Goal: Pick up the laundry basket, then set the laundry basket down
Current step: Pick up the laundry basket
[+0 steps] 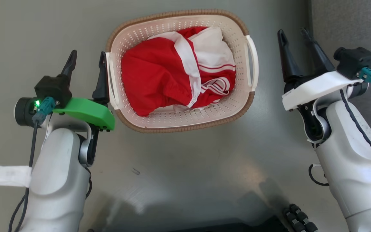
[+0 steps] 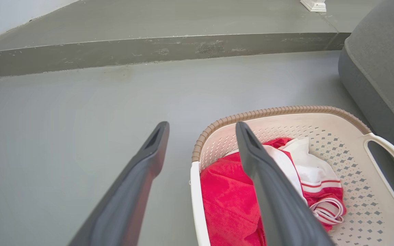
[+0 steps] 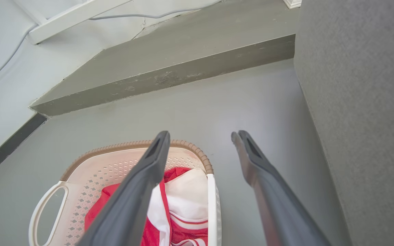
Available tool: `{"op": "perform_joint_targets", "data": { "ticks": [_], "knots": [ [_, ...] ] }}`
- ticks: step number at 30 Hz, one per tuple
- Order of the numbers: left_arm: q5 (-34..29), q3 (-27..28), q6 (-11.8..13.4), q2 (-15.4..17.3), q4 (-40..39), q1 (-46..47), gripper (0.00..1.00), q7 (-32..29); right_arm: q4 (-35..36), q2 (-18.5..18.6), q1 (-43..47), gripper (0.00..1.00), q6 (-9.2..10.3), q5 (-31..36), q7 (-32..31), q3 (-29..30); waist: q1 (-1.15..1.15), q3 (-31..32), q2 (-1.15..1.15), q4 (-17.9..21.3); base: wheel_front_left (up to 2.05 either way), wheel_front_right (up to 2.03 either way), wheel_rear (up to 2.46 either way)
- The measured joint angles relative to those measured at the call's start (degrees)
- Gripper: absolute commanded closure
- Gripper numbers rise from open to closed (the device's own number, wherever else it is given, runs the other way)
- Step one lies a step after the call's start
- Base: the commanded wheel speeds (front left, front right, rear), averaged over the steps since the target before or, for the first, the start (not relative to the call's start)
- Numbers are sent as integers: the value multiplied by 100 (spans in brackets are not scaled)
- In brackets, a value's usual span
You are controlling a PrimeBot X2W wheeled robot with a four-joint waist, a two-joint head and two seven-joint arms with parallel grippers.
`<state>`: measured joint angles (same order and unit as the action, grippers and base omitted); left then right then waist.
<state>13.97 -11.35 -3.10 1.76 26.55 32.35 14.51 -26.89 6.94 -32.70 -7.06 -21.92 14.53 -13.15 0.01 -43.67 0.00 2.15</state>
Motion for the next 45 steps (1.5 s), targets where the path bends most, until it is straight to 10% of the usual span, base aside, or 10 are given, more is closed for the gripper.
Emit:
{"op": "perform_joint_targets", "data": {
  "ticks": [45],
  "knots": [
    [827,-850,-226,-55,2488,1717,0,-42,-2552,-256,-1790,0,-1,-824,5,-1044,-1,-1510,0,-105,0,0,0]
  ]
}}
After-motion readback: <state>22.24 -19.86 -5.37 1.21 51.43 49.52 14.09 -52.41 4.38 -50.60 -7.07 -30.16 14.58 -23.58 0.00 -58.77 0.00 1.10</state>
